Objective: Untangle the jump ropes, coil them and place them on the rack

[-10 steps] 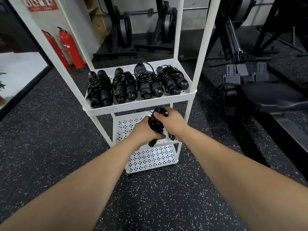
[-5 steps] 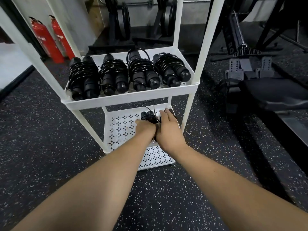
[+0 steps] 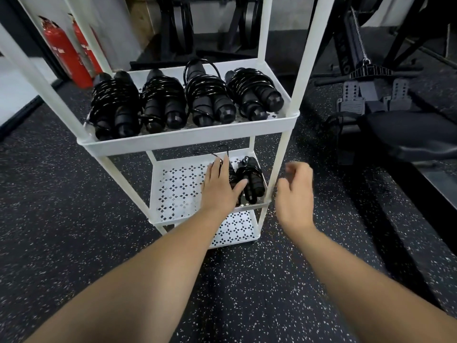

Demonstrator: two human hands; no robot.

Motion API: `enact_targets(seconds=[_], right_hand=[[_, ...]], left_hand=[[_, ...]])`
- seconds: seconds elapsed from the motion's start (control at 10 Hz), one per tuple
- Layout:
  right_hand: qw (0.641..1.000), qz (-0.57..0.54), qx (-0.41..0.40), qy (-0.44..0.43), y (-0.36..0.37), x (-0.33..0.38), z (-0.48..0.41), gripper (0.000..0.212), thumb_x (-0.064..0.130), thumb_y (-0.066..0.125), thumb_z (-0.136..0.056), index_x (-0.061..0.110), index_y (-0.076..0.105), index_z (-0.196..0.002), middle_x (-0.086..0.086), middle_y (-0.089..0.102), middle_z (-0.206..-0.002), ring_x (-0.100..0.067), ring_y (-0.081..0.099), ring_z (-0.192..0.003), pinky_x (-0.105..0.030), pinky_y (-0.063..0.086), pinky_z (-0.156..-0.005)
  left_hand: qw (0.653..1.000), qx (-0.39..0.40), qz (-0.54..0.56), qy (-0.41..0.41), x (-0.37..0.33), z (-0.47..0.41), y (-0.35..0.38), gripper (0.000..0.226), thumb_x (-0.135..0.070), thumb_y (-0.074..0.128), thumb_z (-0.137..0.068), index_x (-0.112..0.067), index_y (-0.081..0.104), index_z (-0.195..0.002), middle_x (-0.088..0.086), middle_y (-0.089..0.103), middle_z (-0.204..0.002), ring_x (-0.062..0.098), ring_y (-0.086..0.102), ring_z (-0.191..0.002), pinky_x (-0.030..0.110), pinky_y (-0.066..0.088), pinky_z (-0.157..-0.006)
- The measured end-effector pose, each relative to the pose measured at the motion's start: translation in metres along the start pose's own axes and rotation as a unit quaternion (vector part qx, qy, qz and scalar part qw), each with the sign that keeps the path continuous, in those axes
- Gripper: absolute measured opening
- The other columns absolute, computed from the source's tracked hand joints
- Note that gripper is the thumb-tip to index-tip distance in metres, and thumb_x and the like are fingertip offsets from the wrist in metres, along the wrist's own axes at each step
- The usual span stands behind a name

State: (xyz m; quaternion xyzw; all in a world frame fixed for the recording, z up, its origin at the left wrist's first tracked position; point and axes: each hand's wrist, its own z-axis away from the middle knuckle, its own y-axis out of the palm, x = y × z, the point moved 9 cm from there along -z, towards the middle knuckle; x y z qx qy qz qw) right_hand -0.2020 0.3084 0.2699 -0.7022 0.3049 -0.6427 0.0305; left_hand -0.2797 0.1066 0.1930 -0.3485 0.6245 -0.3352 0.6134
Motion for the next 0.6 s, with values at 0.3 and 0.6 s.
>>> enact_targets(seconds=[0.3,0.6], right_hand=[[0.955,0.062,0.273,0.096,0.05,-0.039,-0.024,0.071,0.017,0.071,-0.076,0.037,0.065,-0.144,0.014,0.078,-0.122,-0.009,0.074,-0.108,-0.04,0.059,-0.104],[0.96,0.059,0.262,0.079,0.043,-0.039,-0.019,0.059,0.022,0.07,-0.092,0.036,0.062,-0.149,0.022,0.074,-0.115,-0.001,0.069,-0.099,-0.018,0.05,-0.081]], left_hand=[[0.993,0.092,0.068,-0.036,-0.002,-0.007,0.013,0.085,-0.067,0.051,-0.101,-0.036,0.013,-0.17,-0.014,-0.007,-0.178,0.013,-0.015,-0.163,0.05,0.007,-0.133],[0.989,0.112,0.089,-0.042,0.0,-0.006,0.015,0.059,-0.042,0.036,-0.115,-0.041,0.013,-0.17,-0.015,-0.01,-0.178,0.014,-0.016,-0.163,0.047,0.003,-0.134]])
